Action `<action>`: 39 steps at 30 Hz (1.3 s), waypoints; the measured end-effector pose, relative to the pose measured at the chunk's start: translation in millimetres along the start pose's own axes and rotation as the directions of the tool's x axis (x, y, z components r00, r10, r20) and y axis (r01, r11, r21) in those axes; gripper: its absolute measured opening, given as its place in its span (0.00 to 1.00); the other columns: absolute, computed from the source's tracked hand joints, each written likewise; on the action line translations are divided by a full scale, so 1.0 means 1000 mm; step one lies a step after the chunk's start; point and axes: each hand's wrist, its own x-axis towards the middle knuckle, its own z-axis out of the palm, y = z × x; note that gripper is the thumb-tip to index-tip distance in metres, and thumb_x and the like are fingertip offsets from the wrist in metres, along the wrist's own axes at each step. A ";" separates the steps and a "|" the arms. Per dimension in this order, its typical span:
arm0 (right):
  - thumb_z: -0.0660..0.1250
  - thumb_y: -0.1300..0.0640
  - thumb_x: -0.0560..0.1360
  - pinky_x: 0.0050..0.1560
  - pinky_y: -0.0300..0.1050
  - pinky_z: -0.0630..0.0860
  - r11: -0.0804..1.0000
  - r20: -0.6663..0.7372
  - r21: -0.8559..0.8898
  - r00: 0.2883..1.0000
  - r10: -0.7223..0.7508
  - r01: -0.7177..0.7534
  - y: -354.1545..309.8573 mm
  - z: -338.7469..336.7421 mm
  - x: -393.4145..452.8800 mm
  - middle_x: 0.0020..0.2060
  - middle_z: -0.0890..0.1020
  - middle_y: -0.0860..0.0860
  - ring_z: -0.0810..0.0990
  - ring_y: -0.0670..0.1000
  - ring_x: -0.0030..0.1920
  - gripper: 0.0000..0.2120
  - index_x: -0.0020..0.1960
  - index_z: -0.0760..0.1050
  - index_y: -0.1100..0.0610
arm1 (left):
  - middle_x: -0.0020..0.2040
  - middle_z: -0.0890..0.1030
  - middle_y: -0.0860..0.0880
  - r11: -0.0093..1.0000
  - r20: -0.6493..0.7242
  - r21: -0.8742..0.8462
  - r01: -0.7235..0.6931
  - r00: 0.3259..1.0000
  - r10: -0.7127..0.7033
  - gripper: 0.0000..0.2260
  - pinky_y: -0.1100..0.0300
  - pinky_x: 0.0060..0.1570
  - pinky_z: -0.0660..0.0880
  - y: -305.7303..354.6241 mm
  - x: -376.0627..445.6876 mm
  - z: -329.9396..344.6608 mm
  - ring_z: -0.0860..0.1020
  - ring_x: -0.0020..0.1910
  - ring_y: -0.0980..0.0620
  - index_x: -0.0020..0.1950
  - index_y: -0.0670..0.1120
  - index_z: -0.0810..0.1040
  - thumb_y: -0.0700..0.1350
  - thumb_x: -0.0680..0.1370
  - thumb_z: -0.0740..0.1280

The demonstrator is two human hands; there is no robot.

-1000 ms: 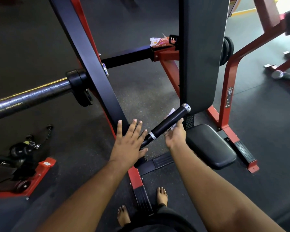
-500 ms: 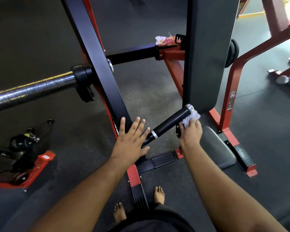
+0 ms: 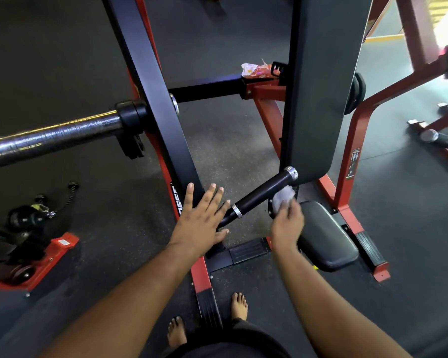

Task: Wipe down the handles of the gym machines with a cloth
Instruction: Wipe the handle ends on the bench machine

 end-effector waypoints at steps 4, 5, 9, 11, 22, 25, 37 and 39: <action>0.54 0.64 0.83 0.79 0.51 0.57 0.710 0.276 -0.495 0.865 -0.419 0.501 -0.025 -0.017 0.076 0.76 0.70 0.52 0.64 0.51 0.78 0.23 0.76 0.69 0.54 | 0.84 0.42 0.43 1.000 0.005 0.010 -0.005 1.000 0.004 0.34 0.25 0.67 0.26 0.000 0.000 -0.001 0.38 0.83 0.42 0.84 0.52 0.42 0.67 0.83 0.44; 0.53 0.65 0.82 0.81 0.56 0.51 0.561 0.375 -0.607 0.826 -0.422 0.562 -0.029 -0.014 0.087 0.77 0.68 0.53 0.59 0.53 0.80 0.23 0.75 0.70 0.55 | 0.84 0.42 0.43 1.000 0.008 0.007 -0.006 1.000 0.006 0.34 0.25 0.67 0.26 0.000 0.000 -0.001 0.37 0.82 0.42 0.84 0.52 0.42 0.67 0.83 0.43; 0.52 0.64 0.81 0.80 0.59 0.43 0.245 0.573 -0.683 0.713 -0.405 0.688 -0.030 0.005 0.075 0.75 0.71 0.52 0.58 0.52 0.81 0.23 0.71 0.74 0.53 | 0.84 0.43 0.43 1.000 0.003 0.004 0.000 1.000 0.000 0.34 0.25 0.68 0.27 0.001 0.000 -0.003 0.38 0.83 0.42 0.84 0.52 0.43 0.67 0.83 0.44; 0.54 0.64 0.81 0.80 0.57 0.45 0.225 0.635 -0.632 0.662 -0.397 0.742 -0.023 0.015 0.048 0.74 0.73 0.53 0.60 0.52 0.80 0.21 0.71 0.75 0.53 | 0.84 0.43 0.43 1.000 0.004 -0.001 -0.003 1.000 0.003 0.34 0.25 0.68 0.26 0.001 0.000 -0.003 0.38 0.83 0.41 0.84 0.52 0.44 0.67 0.83 0.45; 0.53 0.65 0.81 0.80 0.55 0.56 0.410 0.533 -0.517 0.657 -0.533 0.751 -0.042 -0.019 0.061 0.71 0.76 0.52 0.68 0.51 0.76 0.22 0.71 0.74 0.52 | 0.84 0.43 0.43 1.000 -0.005 -0.006 -0.008 1.000 0.008 0.34 0.25 0.67 0.26 0.001 0.001 0.003 0.37 0.82 0.41 0.84 0.52 0.44 0.67 0.83 0.44; 0.53 0.64 0.81 0.81 0.58 0.49 0.270 0.597 -0.632 0.679 -0.428 0.726 -0.032 -0.017 0.082 0.76 0.70 0.52 0.57 0.53 0.81 0.24 0.75 0.70 0.54 | 0.85 0.44 0.43 1.000 -0.021 -0.005 -0.003 1.000 0.003 0.34 0.25 0.69 0.28 0.001 0.000 0.003 0.38 0.83 0.41 0.84 0.52 0.46 0.67 0.83 0.44; 0.60 0.66 0.77 0.78 0.59 0.62 0.263 0.750 -0.308 0.403 -0.524 0.914 0.013 0.000 -0.003 0.75 0.72 0.54 0.64 0.53 0.78 0.27 0.76 0.69 0.56 | 0.85 0.50 0.44 1.000 -0.057 -0.024 0.013 0.998 -0.015 0.35 0.27 0.71 0.29 0.003 -0.001 0.005 0.43 0.83 0.43 0.84 0.52 0.52 0.68 0.82 0.51; 0.61 0.68 0.78 0.78 0.55 0.61 0.375 0.611 -0.357 0.518 -0.599 0.855 -0.007 -0.008 0.021 0.70 0.78 0.54 0.71 0.55 0.74 0.25 0.72 0.74 0.54 | 0.85 0.48 0.44 1.000 -0.053 -0.007 0.018 0.998 -0.018 0.34 0.27 0.71 0.29 0.004 0.000 0.005 0.41 0.83 0.43 0.84 0.52 0.50 0.68 0.82 0.49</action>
